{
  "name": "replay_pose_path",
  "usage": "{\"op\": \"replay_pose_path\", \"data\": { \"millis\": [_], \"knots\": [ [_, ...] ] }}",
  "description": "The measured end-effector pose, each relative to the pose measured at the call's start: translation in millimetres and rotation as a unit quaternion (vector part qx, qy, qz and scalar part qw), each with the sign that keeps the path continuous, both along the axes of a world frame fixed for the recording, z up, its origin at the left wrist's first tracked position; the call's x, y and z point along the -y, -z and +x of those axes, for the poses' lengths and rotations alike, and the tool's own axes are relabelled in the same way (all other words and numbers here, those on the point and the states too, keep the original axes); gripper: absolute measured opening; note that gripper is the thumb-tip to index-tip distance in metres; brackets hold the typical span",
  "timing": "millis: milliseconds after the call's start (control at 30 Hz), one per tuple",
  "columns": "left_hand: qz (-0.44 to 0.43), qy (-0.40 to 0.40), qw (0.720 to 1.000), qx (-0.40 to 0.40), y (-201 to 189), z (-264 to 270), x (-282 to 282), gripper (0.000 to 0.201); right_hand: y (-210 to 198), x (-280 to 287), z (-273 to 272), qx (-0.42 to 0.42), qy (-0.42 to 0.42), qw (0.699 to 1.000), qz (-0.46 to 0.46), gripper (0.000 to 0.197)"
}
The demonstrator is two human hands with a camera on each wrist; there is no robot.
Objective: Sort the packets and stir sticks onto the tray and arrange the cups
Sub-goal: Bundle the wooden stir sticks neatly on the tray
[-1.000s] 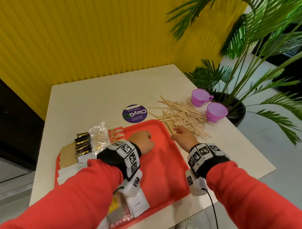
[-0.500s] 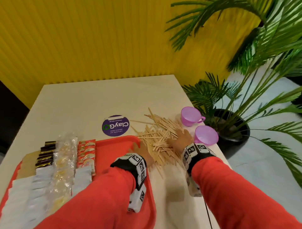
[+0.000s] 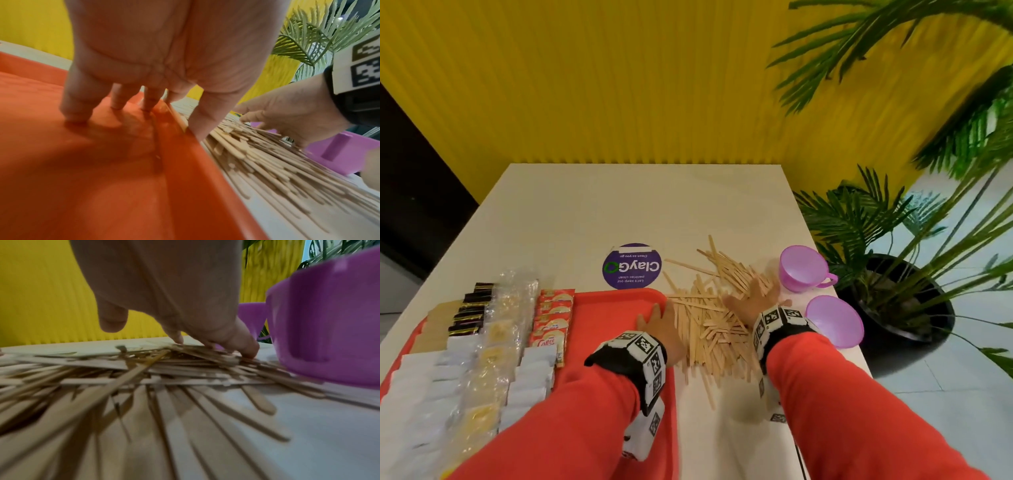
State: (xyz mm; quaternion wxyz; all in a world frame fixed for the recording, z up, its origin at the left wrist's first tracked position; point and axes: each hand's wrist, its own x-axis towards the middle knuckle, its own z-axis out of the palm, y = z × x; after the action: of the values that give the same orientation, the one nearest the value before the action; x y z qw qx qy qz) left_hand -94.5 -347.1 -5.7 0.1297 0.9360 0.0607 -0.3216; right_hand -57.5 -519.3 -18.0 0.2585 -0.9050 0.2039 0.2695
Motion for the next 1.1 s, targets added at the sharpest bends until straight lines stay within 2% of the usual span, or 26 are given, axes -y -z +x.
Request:
{"op": "replay_pose_path", "data": {
  "millis": [200, 467, 700, 800, 900, 967, 1100],
  "knots": [
    [0.009, 0.015, 1.0, 0.008, 6, 1, -1, 0.084, -1, -5, -8, -0.047, -0.069, 0.995, -0.053, 0.099],
    [0.026, 0.039, 0.999, 0.011, 3, -5, 1, 0.086, 7, -11, -35, -0.044, -0.068, 0.995, -0.054, 0.101],
    [-0.001, 0.031, 0.999, -0.011, -1, -20, 3, 0.087, 11, -14, -62, -0.035, -0.043, 0.997, -0.048, 0.101],
    [0.009, 0.028, 0.999, 0.027, -5, -22, 5, 0.081, 11, -17, -74, -0.027, -0.035, 0.998, -0.043, 0.101],
    [0.024, 0.019, 0.995, 0.099, -10, -11, 10, 0.068, 15, -20, -84, -0.023, -0.026, 0.999, -0.04, 0.103],
    [0.012, 0.039, 0.992, 0.119, -13, 3, 17, 0.063, 17, -20, -91, -0.032, -0.025, 0.999, -0.034, 0.102],
    [-0.026, 0.033, 0.998, 0.055, -15, 34, 36, 0.066, 20, -20, -103, -0.03, -0.026, 0.999, -0.032, 0.103]
  ]
}}
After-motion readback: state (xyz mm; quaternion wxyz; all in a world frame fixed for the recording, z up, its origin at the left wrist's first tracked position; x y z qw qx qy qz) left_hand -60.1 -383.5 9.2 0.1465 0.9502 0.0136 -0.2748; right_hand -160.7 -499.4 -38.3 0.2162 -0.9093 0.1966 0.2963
